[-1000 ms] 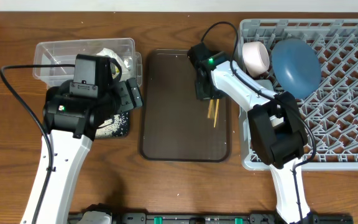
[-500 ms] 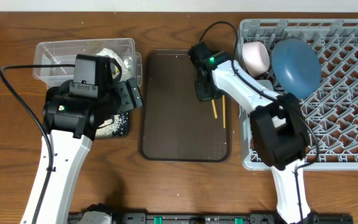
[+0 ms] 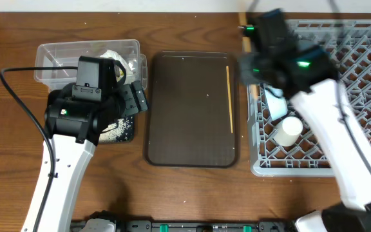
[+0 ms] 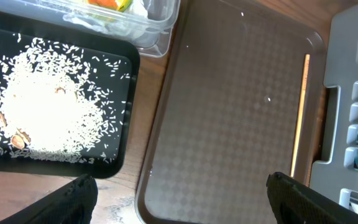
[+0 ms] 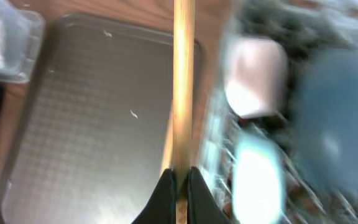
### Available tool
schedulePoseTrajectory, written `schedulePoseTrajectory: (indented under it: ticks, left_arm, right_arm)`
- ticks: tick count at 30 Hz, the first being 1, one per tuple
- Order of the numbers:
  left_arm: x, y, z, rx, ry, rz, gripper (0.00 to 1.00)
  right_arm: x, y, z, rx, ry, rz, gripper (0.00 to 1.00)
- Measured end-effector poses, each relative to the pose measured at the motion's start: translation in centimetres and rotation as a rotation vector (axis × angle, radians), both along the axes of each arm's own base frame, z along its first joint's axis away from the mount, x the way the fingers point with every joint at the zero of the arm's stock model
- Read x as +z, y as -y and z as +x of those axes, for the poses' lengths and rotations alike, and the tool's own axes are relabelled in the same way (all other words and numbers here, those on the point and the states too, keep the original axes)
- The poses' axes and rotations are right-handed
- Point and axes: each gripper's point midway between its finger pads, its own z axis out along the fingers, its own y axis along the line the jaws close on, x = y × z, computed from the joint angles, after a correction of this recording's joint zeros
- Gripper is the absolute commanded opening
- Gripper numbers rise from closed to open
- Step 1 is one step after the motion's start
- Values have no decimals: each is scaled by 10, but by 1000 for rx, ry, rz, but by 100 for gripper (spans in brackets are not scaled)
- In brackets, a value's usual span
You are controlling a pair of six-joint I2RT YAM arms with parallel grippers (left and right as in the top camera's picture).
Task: Sort waste into correct bins and load items into the dishwasher rack
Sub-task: 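Carry the chopstick right and drop it into the rack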
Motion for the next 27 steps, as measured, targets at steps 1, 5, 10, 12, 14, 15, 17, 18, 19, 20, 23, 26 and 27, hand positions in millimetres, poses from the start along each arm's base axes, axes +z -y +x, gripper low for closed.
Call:
schedulePoseTrajectory:
  ticks: [1, 5, 10, 12, 14, 15, 17, 18, 19, 20, 23, 26, 27]
  left_arm:
    - [0, 0, 0, 0, 0, 0, 90]
    - [0, 0, 0, 0, 0, 0, 90]
    - [0, 0, 0, 0, 0, 0, 90]
    - [0, 0, 0, -1, 0, 0, 90]
    - [0, 0, 0, 0, 0, 0, 90]
    - [0, 0, 0, 0, 0, 0, 90]
    - [0, 0, 0, 0, 0, 0, 90]
    - [0, 0, 0, 0, 0, 0, 90]
    - [0, 0, 0, 0, 0, 0, 90]
    - [0, 0, 0, 0, 0, 0, 90]
    - [0, 0, 0, 0, 0, 0, 90]
    - [0, 0, 0, 0, 0, 0, 90]
    - [0, 0, 0, 0, 0, 0, 90]
  right_arm:
    - [-1, 9, -7, -17, -26, -11, 1]
    - [-18, 26, -30, -39, -144, -62, 1]
    - [-56, 27, -53, -26, -270, -116, 1]
    - [-74, 28, -63, -40, -325, -131, 1]
    - [-91, 31, -71, -63, -367, -143, 1]
    - [-100, 33, -75, -78, -391, -150, 1]
    - [-114, 36, -81, -105, -423, -158, 1]
    - [-118, 37, -82, -115, -432, -160, 1]
    - [-122, 38, -84, -136, -437, -162, 1]
    - [-125, 39, -85, -152, -441, -163, 1]
    - [-132, 45, -87, -210, -444, -172, 1]
    - [-140, 50, -88, -245, -439, -188, 1]
    - [-141, 50, -87, -249, -437, -191, 1]
